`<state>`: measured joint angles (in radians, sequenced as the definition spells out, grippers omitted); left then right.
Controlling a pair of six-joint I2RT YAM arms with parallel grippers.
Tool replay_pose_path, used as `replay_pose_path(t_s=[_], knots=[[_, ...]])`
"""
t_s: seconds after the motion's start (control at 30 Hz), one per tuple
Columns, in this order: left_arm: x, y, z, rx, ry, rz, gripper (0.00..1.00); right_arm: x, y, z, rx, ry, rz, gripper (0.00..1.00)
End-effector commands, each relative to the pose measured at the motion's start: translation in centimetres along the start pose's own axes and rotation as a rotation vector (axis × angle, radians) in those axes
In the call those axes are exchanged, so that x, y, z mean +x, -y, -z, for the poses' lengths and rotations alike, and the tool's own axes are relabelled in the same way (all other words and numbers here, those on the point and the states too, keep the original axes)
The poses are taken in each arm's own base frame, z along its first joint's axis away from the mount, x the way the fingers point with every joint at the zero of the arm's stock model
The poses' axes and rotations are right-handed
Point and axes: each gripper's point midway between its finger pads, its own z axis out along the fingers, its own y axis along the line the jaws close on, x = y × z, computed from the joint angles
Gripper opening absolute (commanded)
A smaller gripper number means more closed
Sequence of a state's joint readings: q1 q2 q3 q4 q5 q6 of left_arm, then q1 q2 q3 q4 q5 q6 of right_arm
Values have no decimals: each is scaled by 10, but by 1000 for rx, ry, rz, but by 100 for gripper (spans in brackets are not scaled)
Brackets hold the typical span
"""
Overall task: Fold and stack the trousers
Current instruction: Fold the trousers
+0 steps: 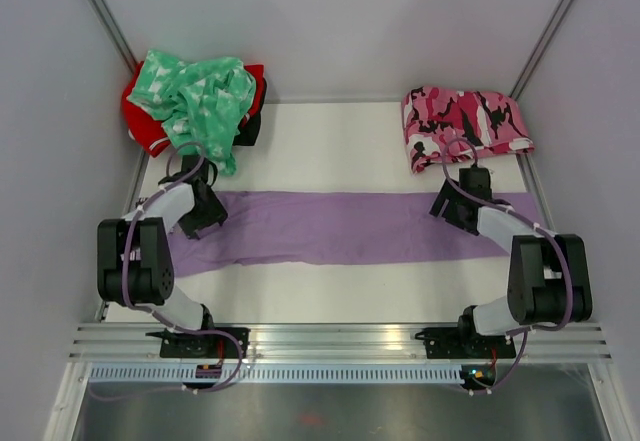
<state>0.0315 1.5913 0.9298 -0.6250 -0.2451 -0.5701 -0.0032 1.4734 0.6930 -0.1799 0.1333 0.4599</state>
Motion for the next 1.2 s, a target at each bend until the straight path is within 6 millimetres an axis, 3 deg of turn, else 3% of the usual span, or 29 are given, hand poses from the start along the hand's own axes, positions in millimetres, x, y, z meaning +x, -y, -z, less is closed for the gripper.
replay_pose_path(t_s=[0.0, 0.07, 0.1, 0.17, 0.2, 0.23, 0.27, 0.33, 0.37, 0.43, 0.47, 0.63, 0.67, 1.0, 1.17], knots=[[-22, -4, 32, 18, 74, -47, 75, 23, 5, 15, 1, -92, -15, 89], [-43, 5, 52, 62, 122, -70, 77, 0, 3, 27, 9, -31, 7, 92], [-64, 21, 76, 143, 172, -80, 78, -29, -2, 36, 13, 34, 8, 94], [-77, 34, 100, 219, 199, -140, 84, -60, 11, 46, 84, 103, 9, 98], [-92, 45, 121, 279, 239, -158, 89, -88, 10, 55, 84, 159, -11, 98], [-94, 48, 134, 305, 256, -173, 92, -99, 15, 56, 94, 169, -24, 98], [-102, 55, 151, 339, 291, -182, 95, -121, 28, 61, 107, 203, -59, 98], [-106, 56, 167, 372, 321, -204, 96, -129, 48, 56, 141, 192, -84, 98], [-99, 67, 178, 415, 323, -243, 96, -137, 70, 56, 179, 195, -109, 98], [-96, 69, 185, 441, 327, -260, 96, -134, 94, 51, 244, 179, -117, 98], [-92, 72, 189, 472, 324, -266, 96, -134, 116, 51, 302, 176, -118, 98], [-75, 82, 189, 545, 288, -294, 96, -106, 169, 35, 387, 128, -196, 98], [-71, 84, 188, 558, 273, -298, 96, -95, 172, 30, 377, 105, -211, 98], [-55, 93, 191, 591, 250, -316, 96, -74, 210, 7, 455, 39, -278, 97], [-46, 97, 187, 593, 230, -323, 97, -62, 207, -11, 420, 4, -290, 83]])
